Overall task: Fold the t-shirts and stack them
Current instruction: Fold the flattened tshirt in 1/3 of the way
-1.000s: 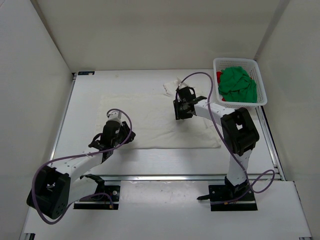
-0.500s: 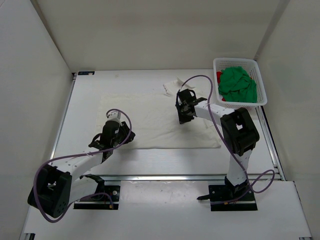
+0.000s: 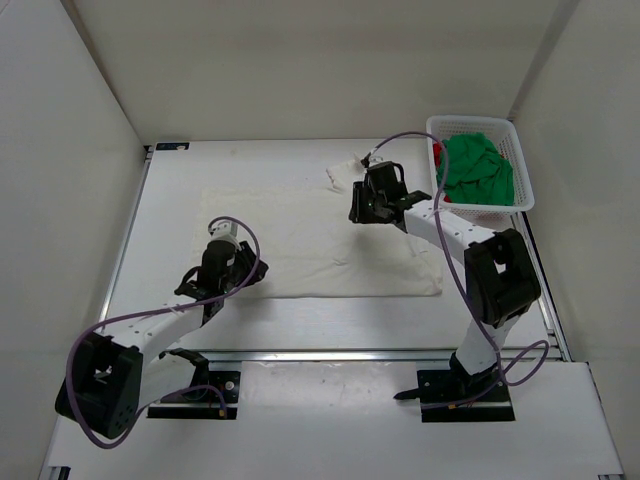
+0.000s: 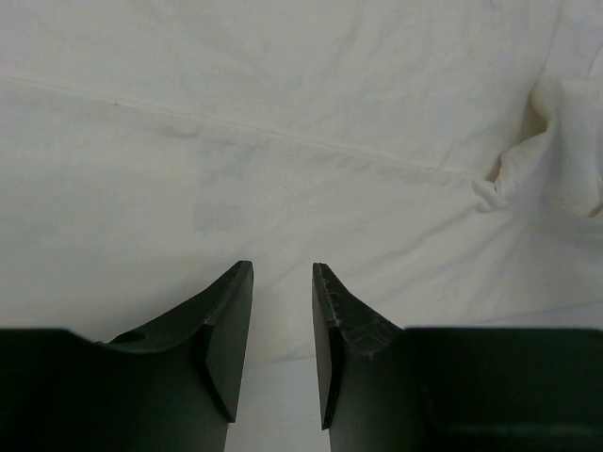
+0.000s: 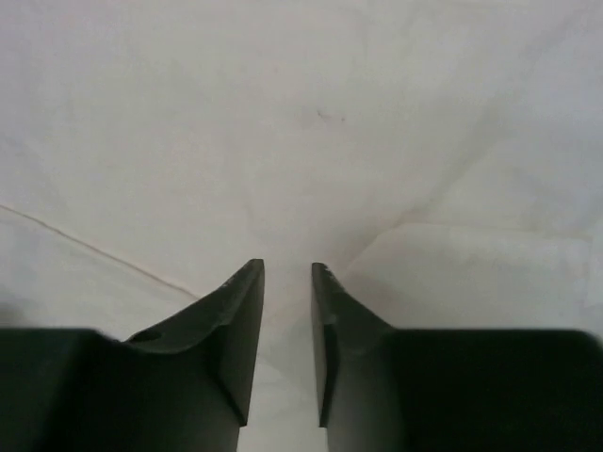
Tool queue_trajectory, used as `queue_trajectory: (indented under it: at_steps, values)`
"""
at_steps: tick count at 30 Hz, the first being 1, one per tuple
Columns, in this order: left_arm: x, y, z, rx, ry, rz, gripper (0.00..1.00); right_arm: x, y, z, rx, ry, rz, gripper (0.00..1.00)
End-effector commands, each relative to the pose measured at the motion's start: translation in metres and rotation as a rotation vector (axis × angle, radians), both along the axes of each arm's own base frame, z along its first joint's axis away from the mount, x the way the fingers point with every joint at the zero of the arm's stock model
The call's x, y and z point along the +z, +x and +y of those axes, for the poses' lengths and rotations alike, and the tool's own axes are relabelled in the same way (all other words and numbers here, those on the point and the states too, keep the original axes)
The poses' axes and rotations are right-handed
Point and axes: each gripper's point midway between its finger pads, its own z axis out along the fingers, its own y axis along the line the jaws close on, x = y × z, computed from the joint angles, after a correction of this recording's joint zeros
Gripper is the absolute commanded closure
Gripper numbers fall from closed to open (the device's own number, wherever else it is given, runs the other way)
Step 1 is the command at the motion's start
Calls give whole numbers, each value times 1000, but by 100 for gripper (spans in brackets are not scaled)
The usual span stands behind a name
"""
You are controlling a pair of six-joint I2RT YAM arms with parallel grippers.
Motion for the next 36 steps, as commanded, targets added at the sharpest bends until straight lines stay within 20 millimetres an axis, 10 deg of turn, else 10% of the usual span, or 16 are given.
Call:
queue_trajectory:
  at_steps: [1,19,28,36]
  values:
    - [14,8,3,23,-31,-40,57,-6,9,-1,-22,41,-4,72]
    - [21,11,-5,3,-38,-46,58,-81,-28,0,13,-34,183,100]
    - [38,13,-22,-37,-41,-74,58,-32,3,25,76,82,33,90]
    - [16,8,-43,-106,-55,-3,64,-28,-64,-9,30,101,42,67]
